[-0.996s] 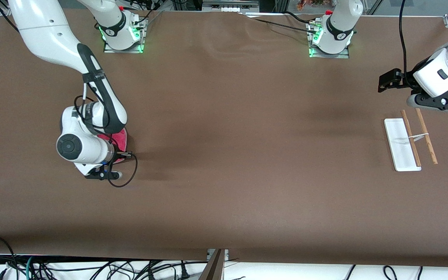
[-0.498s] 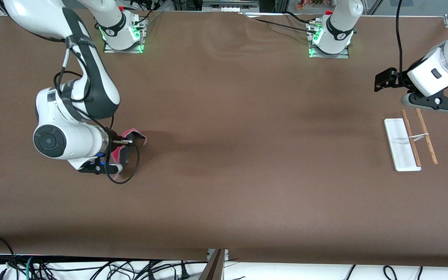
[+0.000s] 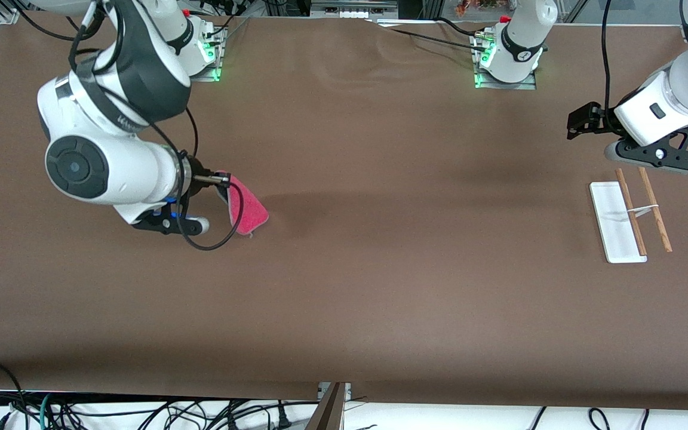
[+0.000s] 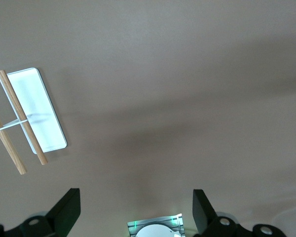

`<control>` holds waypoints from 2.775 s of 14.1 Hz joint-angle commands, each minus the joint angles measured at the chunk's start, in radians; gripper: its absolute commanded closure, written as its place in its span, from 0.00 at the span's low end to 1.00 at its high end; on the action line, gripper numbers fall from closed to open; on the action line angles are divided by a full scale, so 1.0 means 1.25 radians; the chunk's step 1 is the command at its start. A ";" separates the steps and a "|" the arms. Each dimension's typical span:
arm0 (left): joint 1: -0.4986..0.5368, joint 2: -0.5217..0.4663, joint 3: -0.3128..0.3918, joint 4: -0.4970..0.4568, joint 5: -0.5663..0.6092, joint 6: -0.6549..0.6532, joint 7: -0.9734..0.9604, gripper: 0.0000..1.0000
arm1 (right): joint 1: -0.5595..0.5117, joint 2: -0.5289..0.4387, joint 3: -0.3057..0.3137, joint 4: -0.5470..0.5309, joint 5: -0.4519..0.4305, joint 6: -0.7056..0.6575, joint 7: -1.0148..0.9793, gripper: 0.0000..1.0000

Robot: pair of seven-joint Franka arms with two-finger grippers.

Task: Pass towel and hang on rack
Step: 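Lift the pink towel with the right gripper toward the table middle, then hold the towel with the right gripper while the left gripper reaches it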

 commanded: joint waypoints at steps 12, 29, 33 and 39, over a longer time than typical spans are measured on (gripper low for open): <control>0.010 0.008 0.003 0.021 0.004 -0.017 0.015 0.00 | 0.095 -0.015 0.034 0.077 0.406 0.301 0.448 1.00; 0.023 0.054 -0.113 0.014 -0.333 -0.072 0.311 0.00 | 0.218 0.001 0.034 0.076 0.478 0.621 0.630 1.00; 0.043 0.103 -0.111 0.012 -0.431 -0.006 0.511 0.00 | 0.217 0.001 0.034 0.076 0.478 0.621 0.630 1.00; 0.022 0.177 -0.123 -0.045 -0.508 0.141 0.785 0.00 | 0.215 0.001 0.033 0.076 0.478 0.621 0.628 1.00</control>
